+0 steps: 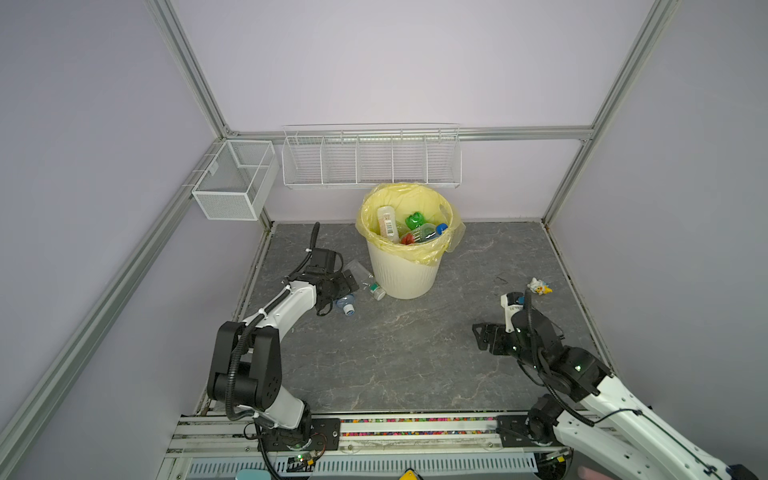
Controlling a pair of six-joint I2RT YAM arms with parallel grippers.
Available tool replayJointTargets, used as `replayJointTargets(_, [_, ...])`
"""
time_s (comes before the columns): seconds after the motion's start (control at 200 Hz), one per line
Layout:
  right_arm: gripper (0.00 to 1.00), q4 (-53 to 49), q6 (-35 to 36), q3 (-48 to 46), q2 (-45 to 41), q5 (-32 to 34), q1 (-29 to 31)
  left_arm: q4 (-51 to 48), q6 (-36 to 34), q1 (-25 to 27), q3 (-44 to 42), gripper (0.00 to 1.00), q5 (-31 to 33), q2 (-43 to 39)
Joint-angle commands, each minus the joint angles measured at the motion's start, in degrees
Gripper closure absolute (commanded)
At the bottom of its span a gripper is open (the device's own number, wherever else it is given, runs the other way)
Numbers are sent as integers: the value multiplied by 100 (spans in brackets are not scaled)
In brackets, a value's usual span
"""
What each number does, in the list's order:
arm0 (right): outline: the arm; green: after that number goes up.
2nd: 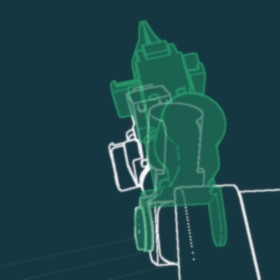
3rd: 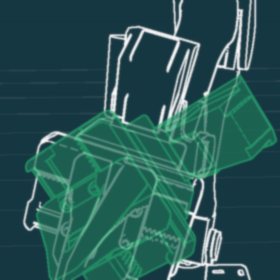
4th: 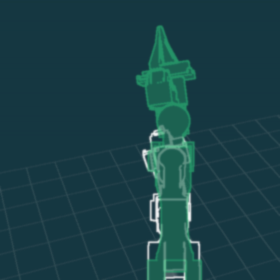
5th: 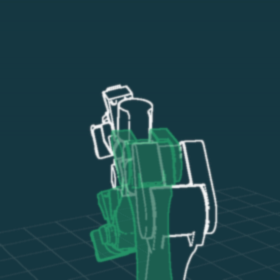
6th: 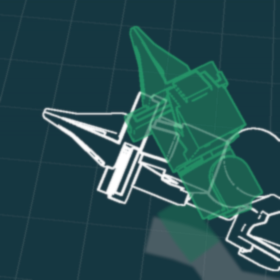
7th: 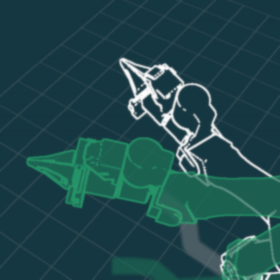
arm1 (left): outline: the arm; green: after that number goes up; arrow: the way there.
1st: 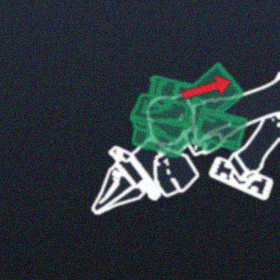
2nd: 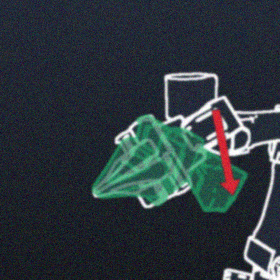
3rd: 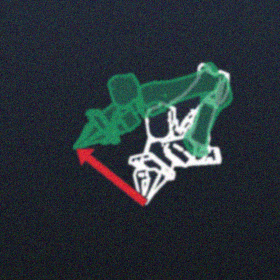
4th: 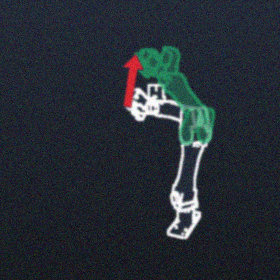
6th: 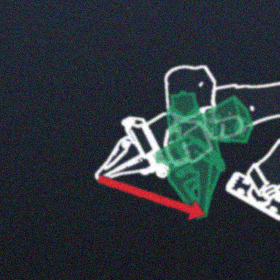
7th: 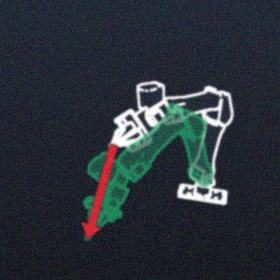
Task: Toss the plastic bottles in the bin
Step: 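Lower the left gripper back toward the blue-labelled water bottle, then close the left gripper around the blue-labelled water bottle's neck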
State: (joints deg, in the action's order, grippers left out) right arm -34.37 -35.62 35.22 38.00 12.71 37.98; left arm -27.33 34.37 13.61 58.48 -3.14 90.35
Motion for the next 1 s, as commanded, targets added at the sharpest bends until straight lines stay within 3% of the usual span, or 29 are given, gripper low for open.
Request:
replayJointTargets(0.0, [12, -63, -51, -60, 18, 118, 28, 1, -97, -33, 139, 1, -49, 140])
replayJointTargets(0.6, [12, 93, -19, -46, 235, 74, 26, 326, -71, -42, 128, 3, 70, 643])
replayJointTargets(1.0, [12, 207, 26, 15, 472, 110, 27, 599, -97, -43, 116, 9, 131, 774])
